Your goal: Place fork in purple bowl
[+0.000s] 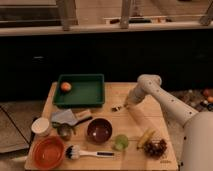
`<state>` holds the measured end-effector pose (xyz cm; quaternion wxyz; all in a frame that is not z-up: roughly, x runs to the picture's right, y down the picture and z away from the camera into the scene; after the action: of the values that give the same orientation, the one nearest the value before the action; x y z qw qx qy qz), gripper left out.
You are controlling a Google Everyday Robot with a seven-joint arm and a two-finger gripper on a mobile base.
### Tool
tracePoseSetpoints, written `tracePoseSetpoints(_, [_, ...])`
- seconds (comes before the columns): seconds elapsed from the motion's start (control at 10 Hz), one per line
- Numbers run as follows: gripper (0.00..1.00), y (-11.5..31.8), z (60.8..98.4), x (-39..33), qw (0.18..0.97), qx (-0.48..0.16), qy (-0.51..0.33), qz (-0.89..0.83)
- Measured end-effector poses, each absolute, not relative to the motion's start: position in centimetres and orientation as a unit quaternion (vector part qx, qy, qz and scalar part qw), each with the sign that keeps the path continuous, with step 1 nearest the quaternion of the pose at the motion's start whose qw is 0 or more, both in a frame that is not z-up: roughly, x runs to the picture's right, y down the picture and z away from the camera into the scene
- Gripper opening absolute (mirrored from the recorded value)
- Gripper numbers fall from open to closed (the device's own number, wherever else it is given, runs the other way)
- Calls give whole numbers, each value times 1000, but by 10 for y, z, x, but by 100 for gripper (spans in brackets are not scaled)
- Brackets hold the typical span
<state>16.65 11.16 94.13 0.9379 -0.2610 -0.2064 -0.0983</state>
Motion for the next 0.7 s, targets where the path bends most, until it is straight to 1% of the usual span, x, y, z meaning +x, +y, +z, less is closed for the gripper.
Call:
tracePoseSetpoints(0.5, [80, 112, 940, 168, 937, -263, -206, -99])
tracePoseSetpoints(0.7, [80, 105, 919, 157, 940, -247, -196, -131])
